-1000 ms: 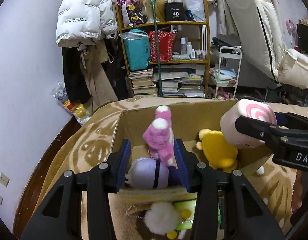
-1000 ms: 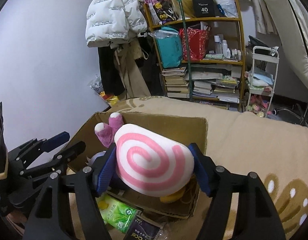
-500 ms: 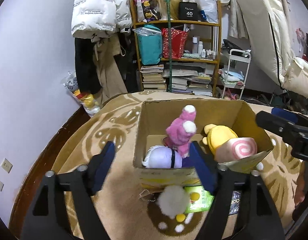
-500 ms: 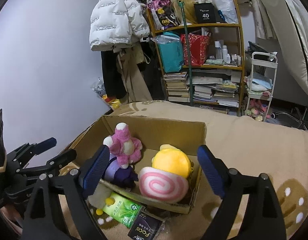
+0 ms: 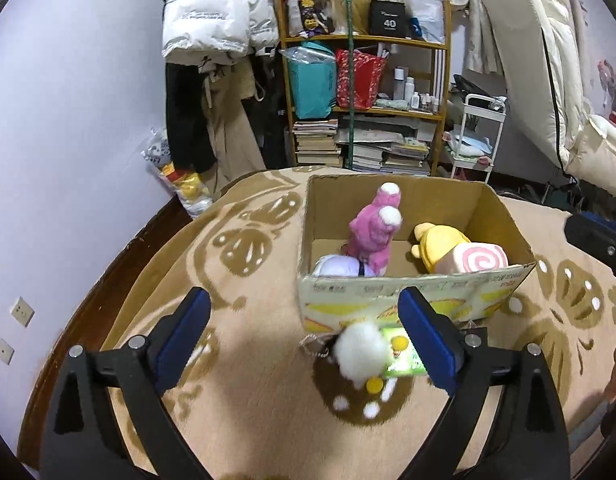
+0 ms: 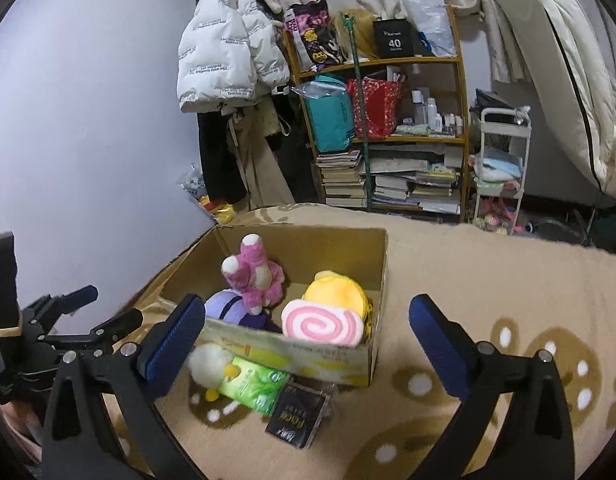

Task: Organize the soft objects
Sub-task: 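Release the pink plush into the box with the left tool while the right tool releases the cushion, then move the left tool to the white fluffy toy while the right tool approaches the black Face pack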

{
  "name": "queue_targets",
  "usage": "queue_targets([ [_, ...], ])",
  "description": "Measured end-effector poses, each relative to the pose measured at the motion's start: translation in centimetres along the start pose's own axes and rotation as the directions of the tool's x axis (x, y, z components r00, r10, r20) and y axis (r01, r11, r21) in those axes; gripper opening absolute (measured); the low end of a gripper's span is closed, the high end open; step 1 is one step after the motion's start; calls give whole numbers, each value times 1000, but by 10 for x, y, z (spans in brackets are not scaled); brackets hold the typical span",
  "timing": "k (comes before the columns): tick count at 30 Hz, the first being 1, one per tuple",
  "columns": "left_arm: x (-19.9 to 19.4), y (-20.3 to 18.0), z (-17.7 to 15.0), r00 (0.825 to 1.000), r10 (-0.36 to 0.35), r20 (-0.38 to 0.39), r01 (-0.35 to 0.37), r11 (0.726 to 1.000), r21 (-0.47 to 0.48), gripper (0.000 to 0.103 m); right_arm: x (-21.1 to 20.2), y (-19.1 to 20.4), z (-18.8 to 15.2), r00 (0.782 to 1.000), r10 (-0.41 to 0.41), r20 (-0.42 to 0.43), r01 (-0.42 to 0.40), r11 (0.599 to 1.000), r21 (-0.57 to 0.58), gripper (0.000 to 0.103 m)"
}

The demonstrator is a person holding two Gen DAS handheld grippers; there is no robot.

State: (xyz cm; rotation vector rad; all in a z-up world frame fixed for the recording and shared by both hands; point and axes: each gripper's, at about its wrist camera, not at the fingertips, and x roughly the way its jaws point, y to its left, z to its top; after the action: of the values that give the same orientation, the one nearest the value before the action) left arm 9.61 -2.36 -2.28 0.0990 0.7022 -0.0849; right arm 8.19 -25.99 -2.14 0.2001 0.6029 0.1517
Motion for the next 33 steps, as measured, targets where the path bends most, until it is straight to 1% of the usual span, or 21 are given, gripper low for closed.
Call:
queue_targets([
  [5,-13,8,-10,1000,2,-15,-3,1000,-25,94,-12,1,-7,1000,-13,-13,13,1000,14,103],
  [8,-18,12,-14,1000,3,-23,-4,1000,-30,95,-18,-1,-12,999,20,-27,-18,998,52,103],
  [10,-22,14,-17,1000,1,-28,-2,999,-39,95,-22,-1,-16,999,25,-36,-22,998,63,103],
  [17,-27,11,-23,999,2,-39,-3,1000,-24,95,-28,7,-30,999,0,-52,1,1000,25,103],
  [21,-23,7,-24,998,1,-56,-1,1000,-8,95,-25,9,-33,998,-10,-60,11,1000,9,103],
  [25,-13,4,-26,996,-1,-91,1,1000,1,95,-16,10,-36,996,-28,-83,29,1000,9,103],
  [27,-5,3,-28,993,12,-118,-11,1000,6,95,-11,8,-38,995,-29,-94,31,999,15,103],
  [30,7,2,-28,989,0,-151,1,1000,5,95,-3,6,-40,993,-22,-114,25,999,23,103],
  [33,19,-2,-29,984,-13,-175,14,1000,9,95,6,5,-41,991,-33,-131,36,999,24,103],
])
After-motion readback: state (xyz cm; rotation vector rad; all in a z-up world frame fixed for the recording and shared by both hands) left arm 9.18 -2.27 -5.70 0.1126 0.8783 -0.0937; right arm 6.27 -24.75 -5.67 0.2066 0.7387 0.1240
